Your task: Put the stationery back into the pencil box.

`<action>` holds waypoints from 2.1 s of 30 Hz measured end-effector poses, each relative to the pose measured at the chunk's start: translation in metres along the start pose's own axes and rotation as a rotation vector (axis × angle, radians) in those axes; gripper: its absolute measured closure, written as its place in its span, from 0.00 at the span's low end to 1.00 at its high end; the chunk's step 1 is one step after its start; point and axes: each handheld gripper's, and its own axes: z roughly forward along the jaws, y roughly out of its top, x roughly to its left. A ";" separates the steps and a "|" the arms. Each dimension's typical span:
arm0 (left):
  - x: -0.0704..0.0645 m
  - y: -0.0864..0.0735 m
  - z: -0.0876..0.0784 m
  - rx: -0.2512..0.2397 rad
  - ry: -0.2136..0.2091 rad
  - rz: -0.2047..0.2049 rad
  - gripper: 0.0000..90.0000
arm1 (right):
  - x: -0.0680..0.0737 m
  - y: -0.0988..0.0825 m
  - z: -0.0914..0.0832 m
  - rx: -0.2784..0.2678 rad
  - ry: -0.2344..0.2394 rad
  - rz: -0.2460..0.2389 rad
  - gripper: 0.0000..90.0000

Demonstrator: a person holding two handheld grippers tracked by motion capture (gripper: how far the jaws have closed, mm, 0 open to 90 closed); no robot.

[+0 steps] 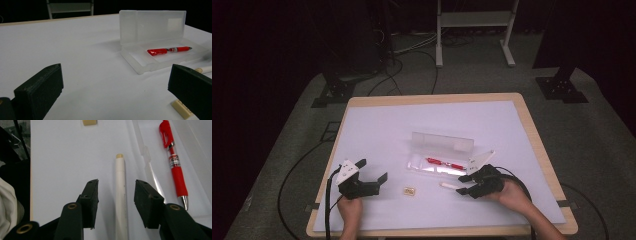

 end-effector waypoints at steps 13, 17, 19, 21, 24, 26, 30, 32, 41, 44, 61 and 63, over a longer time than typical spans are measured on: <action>0.000 0.000 0.000 -0.001 -0.001 -0.002 0.00 | 0.001 -0.010 0.008 0.027 0.006 0.016 0.67; 0.000 0.000 0.000 -0.003 -0.001 -0.003 0.00 | 0.001 -0.013 0.011 0.035 -0.001 0.013 0.72; 0.000 0.000 0.000 -0.003 0.000 -0.002 0.00 | 0.001 -0.014 0.011 0.039 -0.001 0.016 0.75; 0.000 0.000 0.000 -0.002 -0.001 -0.003 0.00 | 0.001 -0.014 0.011 0.043 -0.009 0.011 0.78; 0.000 0.000 0.000 -0.002 0.000 -0.002 0.00 | 0.000 -0.015 0.012 0.048 -0.012 0.020 0.81; 0.000 0.000 0.000 -0.003 0.000 -0.004 0.00 | -0.001 -0.015 0.013 0.052 -0.014 0.013 0.82; 0.000 0.000 0.000 -0.004 0.000 -0.003 0.00 | -0.001 -0.016 0.014 0.057 -0.012 0.001 0.85; 0.000 0.000 0.000 -0.003 -0.001 -0.004 0.00 | 0.001 -0.016 0.015 0.058 -0.013 0.007 0.86; 0.000 0.000 0.000 -0.003 0.000 -0.002 0.00 | 0.001 -0.015 0.012 0.058 -0.005 0.002 0.86; 0.000 0.000 0.000 -0.003 0.000 -0.003 0.00 | 0.001 -0.012 0.009 0.052 -0.010 -0.004 0.86; 0.000 0.000 0.000 0.000 0.000 -0.001 0.00 | -0.008 0.018 0.001 0.036 -0.035 -0.048 0.86; 0.000 0.000 0.000 0.000 0.000 0.000 0.00 | -0.008 0.020 0.001 0.035 -0.034 -0.044 0.86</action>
